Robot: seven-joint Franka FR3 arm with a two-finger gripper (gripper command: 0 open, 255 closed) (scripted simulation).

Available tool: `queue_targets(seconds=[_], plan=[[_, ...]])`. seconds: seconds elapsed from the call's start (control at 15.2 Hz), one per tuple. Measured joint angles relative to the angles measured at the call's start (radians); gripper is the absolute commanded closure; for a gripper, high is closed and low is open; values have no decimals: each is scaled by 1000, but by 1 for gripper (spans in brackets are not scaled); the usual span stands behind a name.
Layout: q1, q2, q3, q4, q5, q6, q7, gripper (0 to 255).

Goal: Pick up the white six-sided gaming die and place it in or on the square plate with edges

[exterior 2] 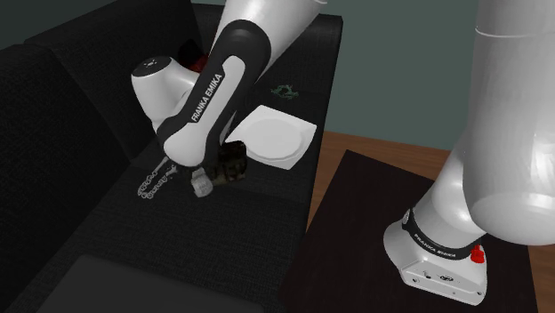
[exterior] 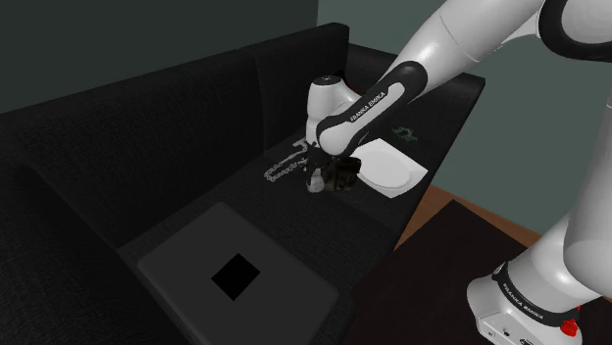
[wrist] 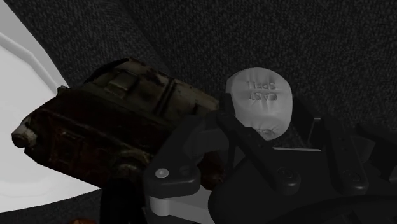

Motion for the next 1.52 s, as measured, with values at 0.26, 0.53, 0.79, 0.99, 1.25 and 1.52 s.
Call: queue_targets(seconds=[0.26,0.53,0.79,0.99,1.25,1.52], plan=[[-9,-45,11,-3,18,-41,-13,255],[-15,-88,22,1,36,-87,-24,255],[-22,-128,29,1,53,-127,-38,255],[-43,-165,27,-15,69,-144,-71,255],[-106,-220,4,-69,95,-140,-173,255],[-169,-264,-29,-116,116,-133,-281,255]])
